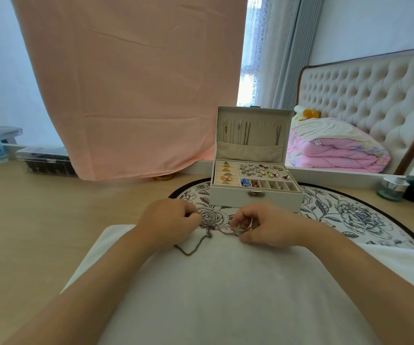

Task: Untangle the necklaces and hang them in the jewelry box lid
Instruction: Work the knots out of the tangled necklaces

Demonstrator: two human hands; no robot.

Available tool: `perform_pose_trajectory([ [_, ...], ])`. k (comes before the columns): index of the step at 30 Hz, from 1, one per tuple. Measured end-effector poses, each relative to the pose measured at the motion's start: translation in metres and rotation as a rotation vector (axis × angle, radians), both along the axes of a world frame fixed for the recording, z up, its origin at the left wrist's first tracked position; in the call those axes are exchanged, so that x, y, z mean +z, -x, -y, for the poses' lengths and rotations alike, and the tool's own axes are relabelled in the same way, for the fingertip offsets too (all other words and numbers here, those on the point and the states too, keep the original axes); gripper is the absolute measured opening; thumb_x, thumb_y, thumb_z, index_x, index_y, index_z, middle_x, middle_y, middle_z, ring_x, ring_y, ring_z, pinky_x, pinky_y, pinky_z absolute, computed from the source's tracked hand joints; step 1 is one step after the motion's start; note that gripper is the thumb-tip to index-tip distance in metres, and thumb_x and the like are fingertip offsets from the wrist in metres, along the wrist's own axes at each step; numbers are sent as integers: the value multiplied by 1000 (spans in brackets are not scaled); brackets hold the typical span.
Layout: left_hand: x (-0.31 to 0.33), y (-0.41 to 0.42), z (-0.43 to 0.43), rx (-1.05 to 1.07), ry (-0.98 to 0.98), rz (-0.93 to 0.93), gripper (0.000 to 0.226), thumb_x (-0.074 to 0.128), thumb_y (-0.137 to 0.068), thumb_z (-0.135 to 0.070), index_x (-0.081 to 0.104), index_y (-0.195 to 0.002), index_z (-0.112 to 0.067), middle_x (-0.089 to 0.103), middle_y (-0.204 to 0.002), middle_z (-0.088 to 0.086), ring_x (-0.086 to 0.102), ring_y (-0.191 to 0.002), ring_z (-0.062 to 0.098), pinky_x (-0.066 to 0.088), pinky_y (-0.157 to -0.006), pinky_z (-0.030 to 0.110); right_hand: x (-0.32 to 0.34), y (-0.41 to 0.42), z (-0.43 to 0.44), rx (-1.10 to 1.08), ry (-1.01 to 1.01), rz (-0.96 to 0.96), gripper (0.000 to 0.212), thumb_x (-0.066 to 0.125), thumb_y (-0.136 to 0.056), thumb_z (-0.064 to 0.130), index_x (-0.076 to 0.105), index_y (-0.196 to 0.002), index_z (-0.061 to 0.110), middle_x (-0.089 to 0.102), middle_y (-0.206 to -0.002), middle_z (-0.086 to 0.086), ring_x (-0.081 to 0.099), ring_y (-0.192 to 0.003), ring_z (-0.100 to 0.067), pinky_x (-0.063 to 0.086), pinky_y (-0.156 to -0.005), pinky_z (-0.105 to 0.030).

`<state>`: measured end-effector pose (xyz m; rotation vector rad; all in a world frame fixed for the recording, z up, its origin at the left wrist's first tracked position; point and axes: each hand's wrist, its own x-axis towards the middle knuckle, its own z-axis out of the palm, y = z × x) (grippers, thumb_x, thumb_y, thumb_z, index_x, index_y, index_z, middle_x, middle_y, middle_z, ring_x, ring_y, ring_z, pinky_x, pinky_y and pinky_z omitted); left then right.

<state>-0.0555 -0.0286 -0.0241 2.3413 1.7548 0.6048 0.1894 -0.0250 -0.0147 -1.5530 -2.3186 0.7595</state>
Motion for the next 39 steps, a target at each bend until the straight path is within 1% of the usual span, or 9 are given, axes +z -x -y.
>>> perform_pose_trajectory([
  [6, 10, 7, 1, 125, 28, -217, 35, 48, -90, -35, 47, -59, -18, 47, -58, -1, 42, -59, 16, 28, -52, 29, 8, 1, 3, -9, -6, 10, 16, 76, -87, 27, 72, -97, 39, 66, -80, 17, 55, -64, 7, 42, -62, -7],
  [10, 7, 3, 2, 54, -45, -352, 18, 50, -90, -35, 67, -91, -30, 65, -92, -7, 55, -89, 17, 40, -71, 27, 12, 3, 6, -7, -31, -82, 14, 76, -88, 23, 76, -97, 33, 66, -73, 19, 54, -57, 12, 40, -57, -6],
  [14, 0, -16, 9, -189, 12, 28, 38, 53, -96, -21, 62, -130, -35, 61, -129, -14, 50, -122, 7, 39, -104, 26, 13, 6, 6, -26, -3, -216, 14, 78, -87, 17, 75, -90, 31, 64, -62, 21, 52, -52, 2, 43, -53, -12],
  [17, -7, -32, 14, -319, 164, 340, 25, 60, -98, -28, 68, -120, -36, 71, -106, -18, 61, -101, -3, 47, -91, 22, 12, 6, 5, -41, -18, -303, 12, 79, -85, 12, 77, -88, 24, 65, -61, 13, 50, -51, -9, 42, -50, -20],
  [20, -13, -33, 10, -280, 142, 478, 16, 63, -97, -26, 72, -108, -32, 73, -80, -13, 65, -76, 4, 54, -79, 28, 13, 5, 5, -36, -19, -332, 14, 82, -81, 12, 78, -89, 24, 68, -68, 8, 52, -52, -10, 44, -51, -24],
  [24, -11, -27, 8, -232, 152, 555, 20, 61, -98, -19, 70, -86, -32, 65, -65, -18, 55, -56, -4, 46, -59, 16, 12, 3, 6, -3, 27, -195, 35, 84, -77, 7, 73, -98, 34, 72, -87, 9, 57, -61, 1, 47, -61, -13],
  [30, -10, -24, 6, -152, 112, 600, 26, 59, -96, -16, 67, -76, -31, 66, -63, -11, 60, -66, 2, 48, -74, 22, 13, 3, 5, -39, 46, -179, 27, 81, -82, 10, 75, -93, 33, 71, -74, 16, 58, -61, 4, 47, -63, -12],
  [37, -11, -25, 6, -177, 143, 479, 22, 58, -94, -20, 65, -80, -35, 56, -59, -15, 49, -56, 2, 45, -61, 22, 14, 3, 7, -53, 86, -316, 13, 71, -92, 12, 77, -93, 24, 77, -87, -1, 56, -61, -7, 47, -57, -20],
  [39, -12, -25, 6, -216, 172, 481, 20, 60, -93, -21, 68, -83, -36, 52, -55, -15, 45, -55, 4, 44, -61, 23, 14, 4, 7, -67, 20, -324, 12, 73, -90, 14, 77, -91, 26, 77, -86, 1, 63, -69, -6, 53, -67, -26],
])
